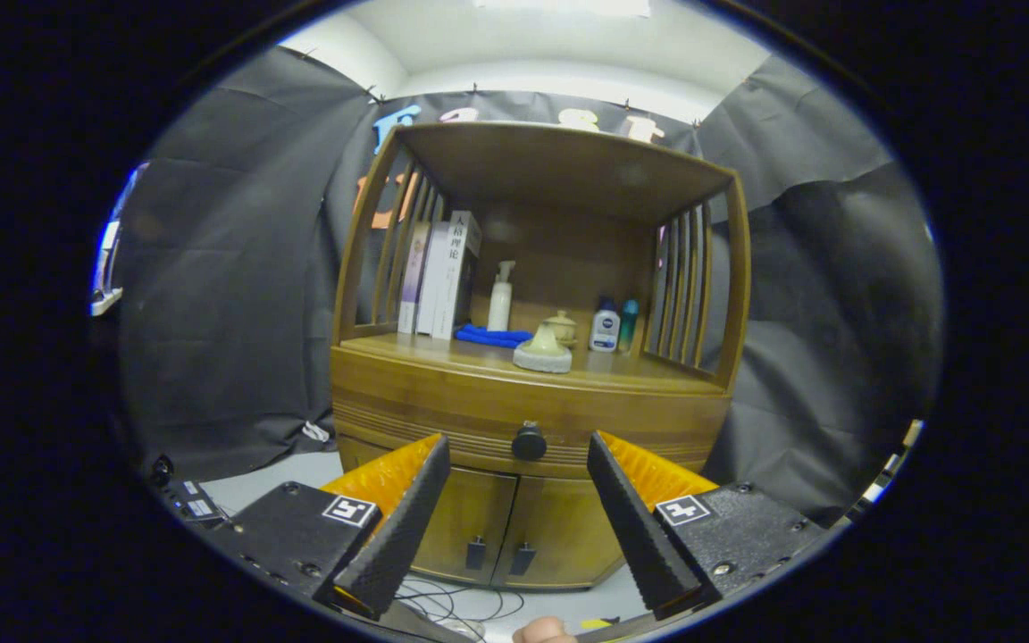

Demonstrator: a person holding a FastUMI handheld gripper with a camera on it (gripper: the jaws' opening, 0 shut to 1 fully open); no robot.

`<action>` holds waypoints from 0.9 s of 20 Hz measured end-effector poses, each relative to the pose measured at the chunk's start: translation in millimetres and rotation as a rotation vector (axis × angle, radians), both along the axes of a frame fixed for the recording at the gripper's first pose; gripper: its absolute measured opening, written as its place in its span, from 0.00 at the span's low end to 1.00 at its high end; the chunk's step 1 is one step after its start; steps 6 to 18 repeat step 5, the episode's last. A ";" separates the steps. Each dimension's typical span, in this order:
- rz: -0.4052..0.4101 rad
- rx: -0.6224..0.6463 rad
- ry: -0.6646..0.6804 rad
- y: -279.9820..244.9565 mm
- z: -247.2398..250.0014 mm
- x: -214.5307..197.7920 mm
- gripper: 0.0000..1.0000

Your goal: Pull open the drawer, take out the items inside it, and place them on the countertop above the cabinet.

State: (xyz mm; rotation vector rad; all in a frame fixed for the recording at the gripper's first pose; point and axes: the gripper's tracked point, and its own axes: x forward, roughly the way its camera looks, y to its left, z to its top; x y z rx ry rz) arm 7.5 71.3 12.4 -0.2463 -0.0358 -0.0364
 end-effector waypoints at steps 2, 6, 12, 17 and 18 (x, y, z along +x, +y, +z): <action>0.006 0.016 -0.003 0.4 0.7 -5.3 0.99; 0.011 0.037 -0.014 -1.2 5.9 -10.4 0.99; 0.011 0.037 -0.014 -1.2 5.9 -10.4 0.99; 0.011 0.037 -0.014 -1.2 5.9 -10.4 0.99; 0.011 0.037 -0.014 -1.2 5.9 -10.4 0.99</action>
